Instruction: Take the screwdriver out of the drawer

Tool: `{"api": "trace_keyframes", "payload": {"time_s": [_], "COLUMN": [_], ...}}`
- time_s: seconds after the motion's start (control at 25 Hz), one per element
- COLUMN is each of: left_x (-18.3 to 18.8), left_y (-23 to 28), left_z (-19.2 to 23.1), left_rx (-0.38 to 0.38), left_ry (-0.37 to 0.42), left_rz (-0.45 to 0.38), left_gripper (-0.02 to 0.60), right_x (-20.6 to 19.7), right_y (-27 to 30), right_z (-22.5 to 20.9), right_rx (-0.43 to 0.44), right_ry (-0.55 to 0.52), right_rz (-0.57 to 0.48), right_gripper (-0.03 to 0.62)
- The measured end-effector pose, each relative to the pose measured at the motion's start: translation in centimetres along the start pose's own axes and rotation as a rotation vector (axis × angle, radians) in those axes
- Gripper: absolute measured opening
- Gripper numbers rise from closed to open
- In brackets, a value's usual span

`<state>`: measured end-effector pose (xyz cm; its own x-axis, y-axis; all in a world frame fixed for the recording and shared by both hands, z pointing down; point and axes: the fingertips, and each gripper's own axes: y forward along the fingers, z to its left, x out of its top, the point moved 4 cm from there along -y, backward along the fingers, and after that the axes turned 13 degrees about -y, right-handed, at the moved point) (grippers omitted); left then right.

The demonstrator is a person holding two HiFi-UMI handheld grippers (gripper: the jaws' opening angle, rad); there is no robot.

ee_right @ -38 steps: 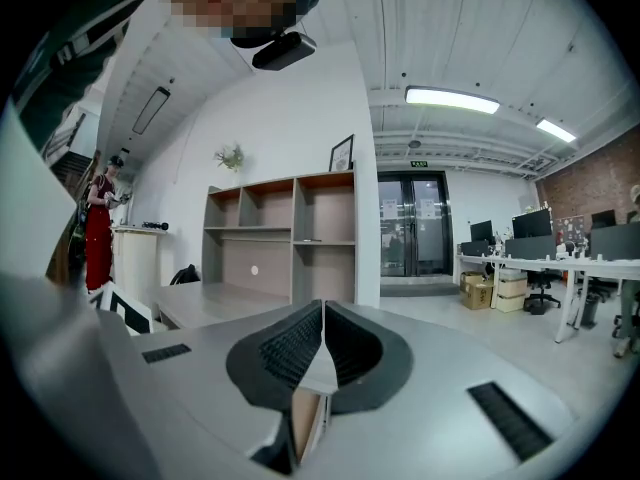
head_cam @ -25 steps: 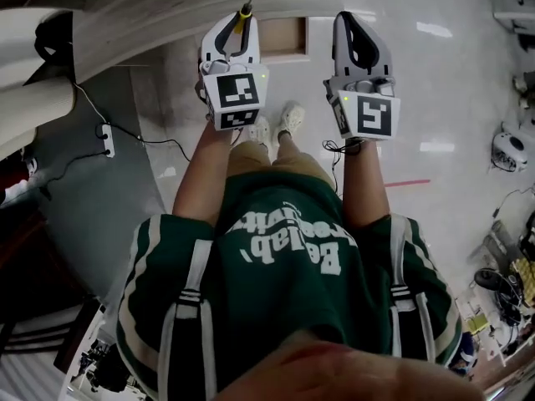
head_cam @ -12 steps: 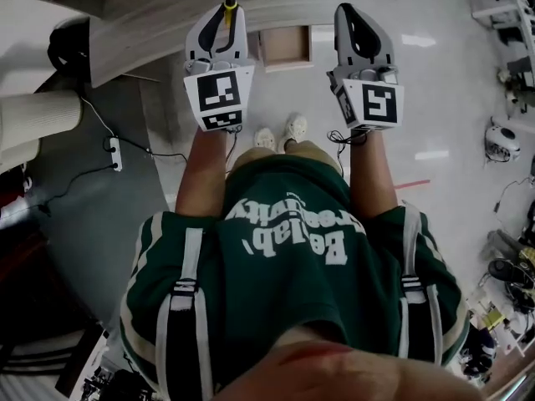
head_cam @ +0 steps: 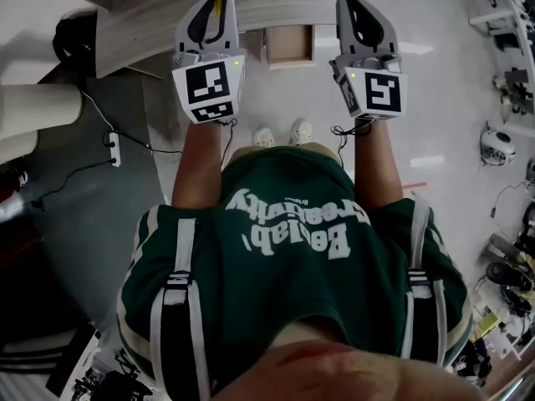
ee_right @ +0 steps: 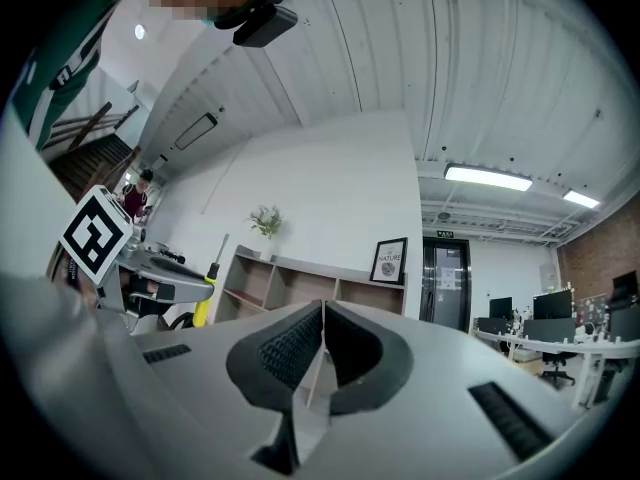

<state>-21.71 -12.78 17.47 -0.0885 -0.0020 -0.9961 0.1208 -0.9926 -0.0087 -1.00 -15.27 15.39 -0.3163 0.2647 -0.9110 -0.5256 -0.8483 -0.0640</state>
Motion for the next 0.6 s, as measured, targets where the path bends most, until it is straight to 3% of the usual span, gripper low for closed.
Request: {"api": "trace_keyframes", "payload": {"time_s": [0.12,0.28,0.6], "left_x": [0.3,0.7,1.0], "left_y": [0.0,-0.1,-0.2], "left_z": [1.0,1.3,2.3], "left_rx": [0.009,0.018,0.004], "left_ry": [0.002,0.006,0.026], "left_rz": [-0.002,-0.017,-0.012], "left_gripper": [0.075,0.075,0.075], "right_x": [0.4,1.0,1.8], "right_y": [0.5,1.0,2.0], "right_z": [0.2,0.7,2.0], "right_rx": [0.002,0.019,0.017], "right_ry": [-0.004,-0.034,-0.007], "right_rz": [-0.012,-0.130,-0.141], "right_gripper": [0.035,0.035,0.035]}}
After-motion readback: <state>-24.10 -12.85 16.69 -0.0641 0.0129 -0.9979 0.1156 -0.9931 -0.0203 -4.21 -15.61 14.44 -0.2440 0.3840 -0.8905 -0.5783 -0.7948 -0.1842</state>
